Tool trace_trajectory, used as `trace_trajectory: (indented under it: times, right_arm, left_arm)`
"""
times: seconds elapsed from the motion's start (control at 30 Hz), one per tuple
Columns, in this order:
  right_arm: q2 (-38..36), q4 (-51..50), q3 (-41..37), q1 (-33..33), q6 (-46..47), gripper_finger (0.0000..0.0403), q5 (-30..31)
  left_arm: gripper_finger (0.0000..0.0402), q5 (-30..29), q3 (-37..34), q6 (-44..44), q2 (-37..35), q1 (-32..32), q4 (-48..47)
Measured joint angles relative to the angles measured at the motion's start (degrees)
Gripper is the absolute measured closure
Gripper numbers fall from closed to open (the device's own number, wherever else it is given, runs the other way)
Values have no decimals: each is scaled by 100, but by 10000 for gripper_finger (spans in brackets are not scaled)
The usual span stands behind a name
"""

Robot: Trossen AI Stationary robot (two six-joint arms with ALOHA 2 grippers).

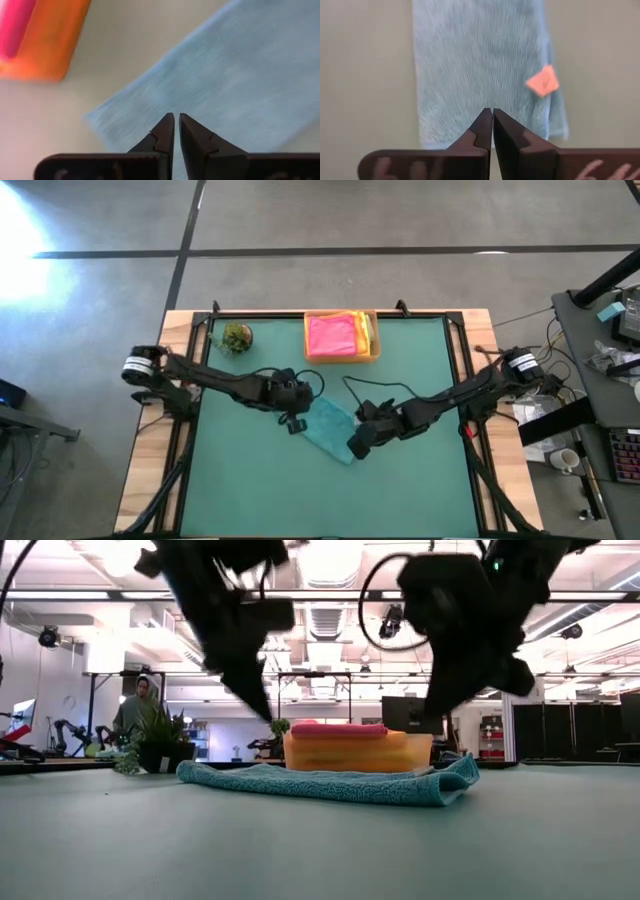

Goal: Fold microfiber towels
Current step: Fold the green towel

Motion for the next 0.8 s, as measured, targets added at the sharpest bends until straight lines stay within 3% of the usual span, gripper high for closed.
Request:
trace_trajectory:
  times: [0.37,0.8]
  right_arm:
    - [-1008,-144,4,36,-14,394,1533]
    - [-1057,-132,4,35,-6,394,1633]
  left_arm:
    - [388,31,-45,-183,-48,-920,2343]
    - [388,230,-28,-176,1025,-1338,3927]
